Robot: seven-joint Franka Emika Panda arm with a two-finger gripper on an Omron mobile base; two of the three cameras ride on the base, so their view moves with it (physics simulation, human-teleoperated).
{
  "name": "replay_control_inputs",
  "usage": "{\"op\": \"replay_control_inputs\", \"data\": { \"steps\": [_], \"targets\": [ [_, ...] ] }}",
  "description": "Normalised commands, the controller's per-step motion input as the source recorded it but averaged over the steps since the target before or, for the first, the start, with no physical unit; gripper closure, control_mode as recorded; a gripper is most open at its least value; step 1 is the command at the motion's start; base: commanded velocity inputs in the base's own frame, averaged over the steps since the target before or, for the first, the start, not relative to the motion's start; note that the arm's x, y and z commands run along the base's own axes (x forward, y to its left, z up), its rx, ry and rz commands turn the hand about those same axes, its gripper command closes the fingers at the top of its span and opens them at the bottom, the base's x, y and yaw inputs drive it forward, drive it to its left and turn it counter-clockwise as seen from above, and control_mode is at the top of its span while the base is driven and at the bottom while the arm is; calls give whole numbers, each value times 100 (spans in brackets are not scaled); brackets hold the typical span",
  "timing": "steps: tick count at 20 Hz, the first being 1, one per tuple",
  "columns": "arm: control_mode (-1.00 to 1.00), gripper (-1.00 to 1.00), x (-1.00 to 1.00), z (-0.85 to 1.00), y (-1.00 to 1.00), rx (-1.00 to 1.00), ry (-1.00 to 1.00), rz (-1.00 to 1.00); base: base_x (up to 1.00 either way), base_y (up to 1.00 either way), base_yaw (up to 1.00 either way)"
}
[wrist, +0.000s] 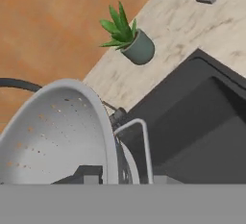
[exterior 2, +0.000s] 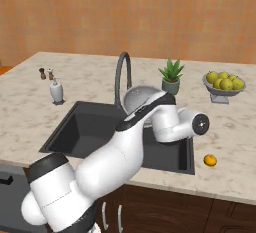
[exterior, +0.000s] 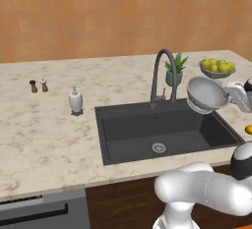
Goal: Put the colander in the sink, put the tangerine in the colander, and turn on the sink faucet and pour water over the colander.
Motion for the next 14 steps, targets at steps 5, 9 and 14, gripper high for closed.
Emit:
{"op": "replay_control_inputs", "data": {
  "steps": [5,9,14],
  "targets": [
    [-100,100,3,-54,-3,-30,10,16,0,0,0],
    [-100,100,-3,-61,23,-28,11,18,0,0,0],
    [-100,100,0,-45,56,-26,7,14,0,0,0]
  ]
}}
